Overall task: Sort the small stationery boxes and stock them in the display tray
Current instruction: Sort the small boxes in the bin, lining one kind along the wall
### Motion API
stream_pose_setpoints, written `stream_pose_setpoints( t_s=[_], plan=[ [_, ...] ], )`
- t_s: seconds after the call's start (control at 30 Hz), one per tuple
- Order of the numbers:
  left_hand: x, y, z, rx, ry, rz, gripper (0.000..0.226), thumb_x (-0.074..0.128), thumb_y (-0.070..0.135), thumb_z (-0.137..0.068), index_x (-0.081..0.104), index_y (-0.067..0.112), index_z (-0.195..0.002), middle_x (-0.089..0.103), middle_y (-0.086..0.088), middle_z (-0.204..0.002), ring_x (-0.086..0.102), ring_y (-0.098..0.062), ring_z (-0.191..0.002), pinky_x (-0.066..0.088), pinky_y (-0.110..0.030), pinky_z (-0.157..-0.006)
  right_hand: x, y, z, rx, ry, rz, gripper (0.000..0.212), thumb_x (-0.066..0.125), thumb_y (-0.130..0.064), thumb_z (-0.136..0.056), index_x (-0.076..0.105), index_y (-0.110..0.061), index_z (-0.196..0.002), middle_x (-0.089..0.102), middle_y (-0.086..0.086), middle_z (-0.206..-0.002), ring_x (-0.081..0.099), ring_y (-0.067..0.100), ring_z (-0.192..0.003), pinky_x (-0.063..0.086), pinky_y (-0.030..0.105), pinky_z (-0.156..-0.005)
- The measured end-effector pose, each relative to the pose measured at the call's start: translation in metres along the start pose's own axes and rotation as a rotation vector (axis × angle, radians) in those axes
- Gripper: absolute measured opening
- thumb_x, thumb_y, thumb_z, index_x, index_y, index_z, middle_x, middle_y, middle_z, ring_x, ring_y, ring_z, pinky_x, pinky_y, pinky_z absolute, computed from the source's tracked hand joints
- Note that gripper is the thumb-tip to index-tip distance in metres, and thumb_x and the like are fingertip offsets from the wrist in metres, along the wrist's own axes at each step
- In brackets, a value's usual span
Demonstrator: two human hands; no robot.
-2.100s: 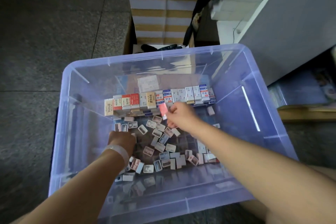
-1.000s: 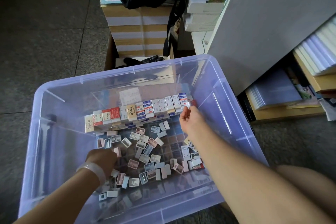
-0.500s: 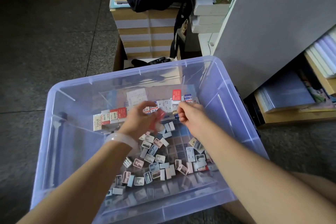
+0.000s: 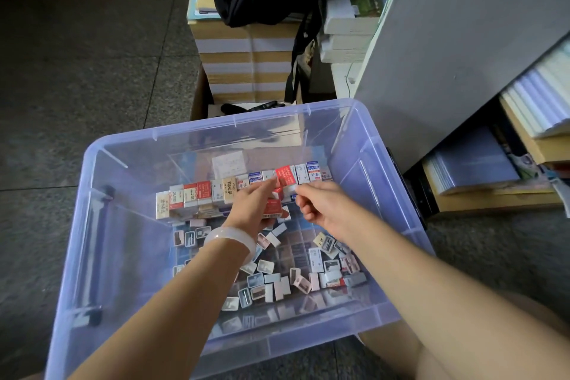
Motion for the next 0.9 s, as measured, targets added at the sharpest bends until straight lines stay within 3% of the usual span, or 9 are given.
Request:
stream_pose_setpoints(
  t_s=[0.2, 0.27, 0.33, 0.4, 0.47, 0.57, 0.67, 0.77, 0.9],
  plan=[
    [0.006, 0.001, 0.003, 0.03, -0.078, -0.083, 0.019, 0.061, 0.029, -0.09, 0.064, 0.012, -0.081, 0.054, -0.004, -0.063, 0.05, -0.017, -0.055, 0.035, -0.02, -0.043, -0.002, -0.001, 0.007, -0.036, -0.004, 0.087, 0.013, 0.054, -0.008, -0.093, 0.058, -0.008, -0.08, 0.052, 0.003, -0.061, 0.043, 0.006, -0.047, 0.037, 0.012, -0.039],
    [0.009, 0.005, 0.003, 0.033, -0.093, -0.046, 0.02, 0.061, 0.031, -0.089, 0.066, 0.013, -0.087, 0.057, -0.003, -0.067, 0.05, -0.016, -0.059, 0.036, -0.02, -0.045, -0.005, -0.005, 0.009, -0.05, 0.013, 0.068, 0.009, 0.056, -0.014, -0.093, 0.06, -0.006, -0.092, 0.058, 0.005, -0.071, 0.05, 0.009, -0.056, 0.045, 0.014, -0.046],
    [0.017, 0.007, 0.007, 0.019, -0.155, 0.052, 0.021, 0.056, 0.031, -0.092, 0.066, 0.013, -0.092, 0.061, -0.003, -0.071, 0.053, -0.013, -0.058, 0.038, -0.021, -0.05, -0.008, -0.007, 0.011, -0.05, 0.026, 0.001, 0.019, 0.056, -0.022, -0.094, 0.059, -0.007, -0.105, 0.064, 0.009, -0.088, 0.058, 0.015, -0.07, 0.052, 0.021, -0.059],
    [0.028, 0.009, 0.014, 0.016, -0.24, 0.115, 0.02, 0.052, 0.028, -0.095, 0.065, 0.013, -0.09, 0.063, -0.003, -0.07, 0.057, -0.009, -0.053, 0.041, -0.019, -0.05, -0.012, -0.008, 0.013, -0.037, 0.032, -0.08, 0.018, 0.054, -0.025, -0.095, 0.059, -0.01, -0.105, 0.066, 0.01, -0.094, 0.061, 0.017, -0.073, 0.055, 0.028, -0.066],
    [0.037, 0.01, 0.019, 0.023, -0.311, 0.078, 0.02, 0.05, 0.026, -0.095, 0.062, 0.012, -0.085, 0.062, -0.002, -0.068, 0.057, -0.007, -0.05, 0.042, -0.018, -0.05, -0.016, -0.01, 0.017, -0.034, 0.046, -0.123, 0.015, 0.053, -0.022, -0.095, 0.06, -0.01, -0.099, 0.065, 0.007, -0.082, 0.06, 0.015, -0.066, 0.055, 0.026, -0.062],
    [0.04, 0.01, 0.02, 0.02, -0.353, 0.045, 0.019, 0.053, 0.027, -0.09, 0.063, 0.011, -0.088, 0.065, 0.0, -0.067, 0.061, -0.009, -0.051, 0.039, -0.023, -0.057, -0.032, -0.013, 0.018, -0.114, 0.162, 0.054, 0.013, 0.051, -0.016, -0.096, 0.063, -0.009, -0.097, 0.067, 0.009, -0.088, 0.062, 0.016, -0.068, 0.056, 0.029, -0.07],
    [0.035, 0.007, 0.016, -0.021, -0.308, 0.079, 0.018, 0.053, 0.024, -0.092, 0.064, 0.01, -0.093, 0.068, -0.001, -0.071, 0.063, -0.01, -0.054, 0.048, -0.021, -0.054, -0.041, -0.017, 0.025, -0.168, 0.252, 0.085, 0.012, 0.047, -0.013, -0.097, 0.057, -0.012, -0.09, 0.067, 0.013, -0.098, 0.067, 0.02, -0.077, 0.056, 0.028, -0.07],
    [0.029, 0.002, -0.001, -0.016, -0.175, -0.118, 0.024, 0.052, 0.022, -0.095, 0.062, 0.002, -0.103, 0.065, -0.005, -0.076, 0.062, -0.006, -0.049, 0.047, -0.018, -0.046, -0.043, -0.011, 0.036, -0.107, 0.265, -0.098, 0.015, 0.045, -0.014, -0.099, 0.055, -0.005, -0.103, 0.067, 0.016, -0.098, 0.068, 0.018, -0.075, 0.057, 0.023, -0.064],
    [0.047, 0.008, -0.031, 0.114, -0.058, -0.391, 0.01, 0.061, 0.013, -0.091, 0.061, 0.003, -0.092, 0.061, 0.004, -0.051, 0.052, 0.002, -0.034, 0.039, -0.011, -0.035, -0.035, 0.011, 0.057, 0.073, 0.176, -0.488, 0.013, 0.045, -0.013, -0.098, 0.054, -0.003, -0.102, 0.064, 0.019, -0.085, 0.065, 0.021, -0.065, 0.056, 0.024, -0.052]
  ],
)
Point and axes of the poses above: each hand's wrist, its own z-axis away from the middle knuckle, its own x-axis out of the palm, y = z × x, the point moved 7 cm from there along -z, towards the middle knuckle
